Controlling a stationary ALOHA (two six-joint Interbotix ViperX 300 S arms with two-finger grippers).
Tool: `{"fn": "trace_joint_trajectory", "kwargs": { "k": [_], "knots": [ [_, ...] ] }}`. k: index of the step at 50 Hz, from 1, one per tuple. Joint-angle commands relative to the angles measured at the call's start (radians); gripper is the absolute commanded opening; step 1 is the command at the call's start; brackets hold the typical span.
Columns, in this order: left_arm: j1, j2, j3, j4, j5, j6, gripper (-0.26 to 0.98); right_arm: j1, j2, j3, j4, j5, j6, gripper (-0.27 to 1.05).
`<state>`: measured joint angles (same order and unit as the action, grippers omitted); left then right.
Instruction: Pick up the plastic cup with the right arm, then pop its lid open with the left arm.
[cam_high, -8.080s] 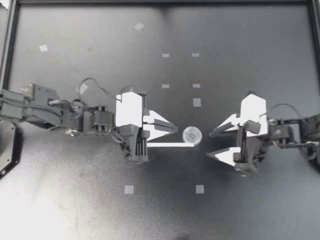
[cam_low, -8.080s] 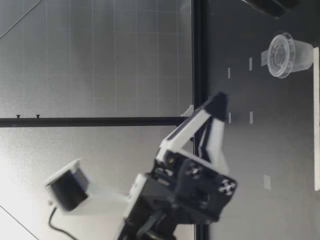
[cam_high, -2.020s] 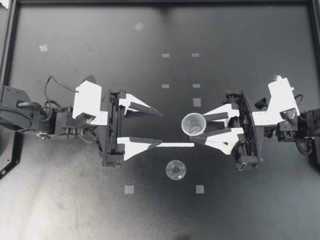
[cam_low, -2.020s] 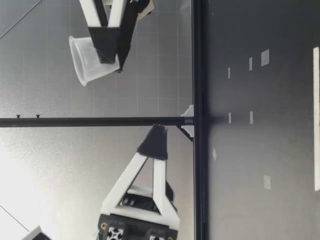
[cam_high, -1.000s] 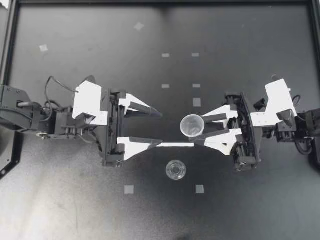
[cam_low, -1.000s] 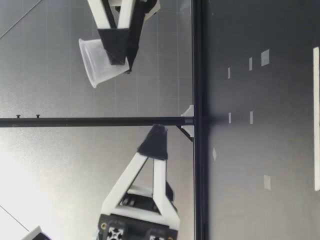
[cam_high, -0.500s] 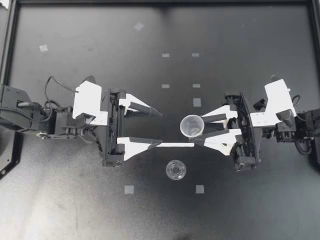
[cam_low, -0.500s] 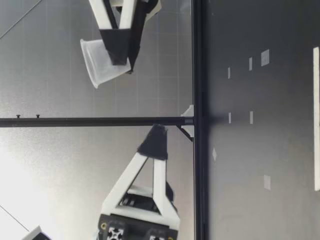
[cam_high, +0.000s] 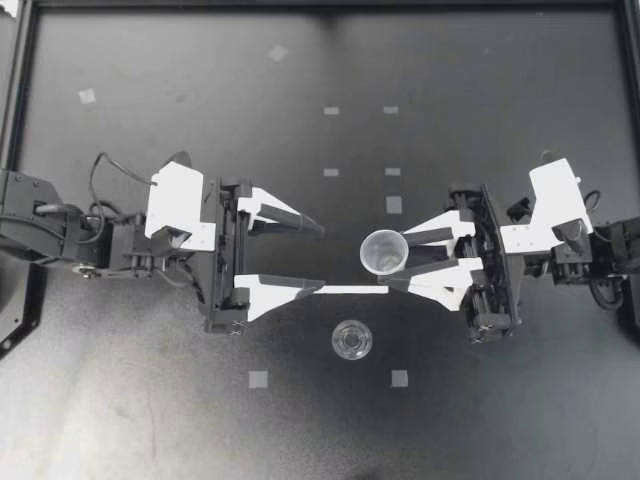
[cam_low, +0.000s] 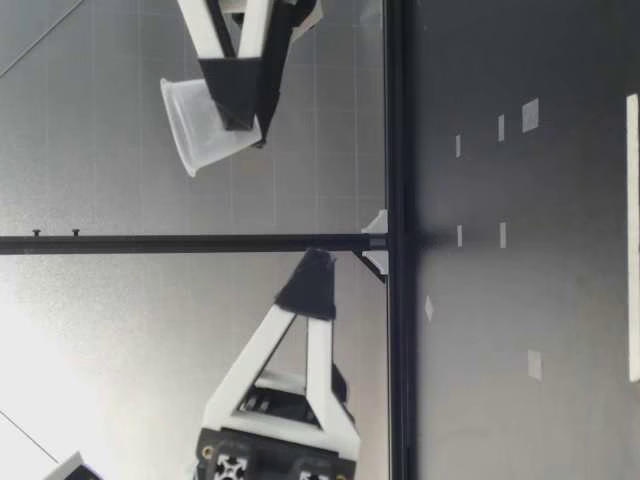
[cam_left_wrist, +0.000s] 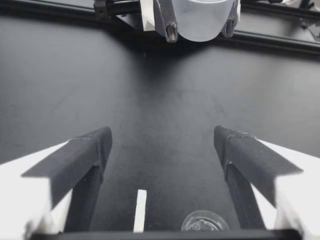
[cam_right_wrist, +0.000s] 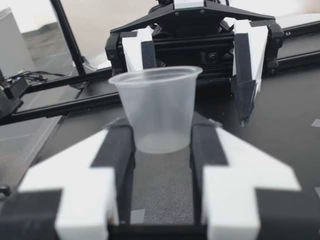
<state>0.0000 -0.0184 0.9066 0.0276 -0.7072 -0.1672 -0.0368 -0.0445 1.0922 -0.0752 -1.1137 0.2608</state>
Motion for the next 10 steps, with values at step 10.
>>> {"fn": "trace_joint_trajectory", "kwargs": {
  "k": [10],
  "knots": [
    [0.0, -0.015, -0.011, 0.003, -0.006, 0.005, 0.72, 0.003, -0.008, -0.018, -0.002, -0.003, -0.002, 0.24]
  ]
}}
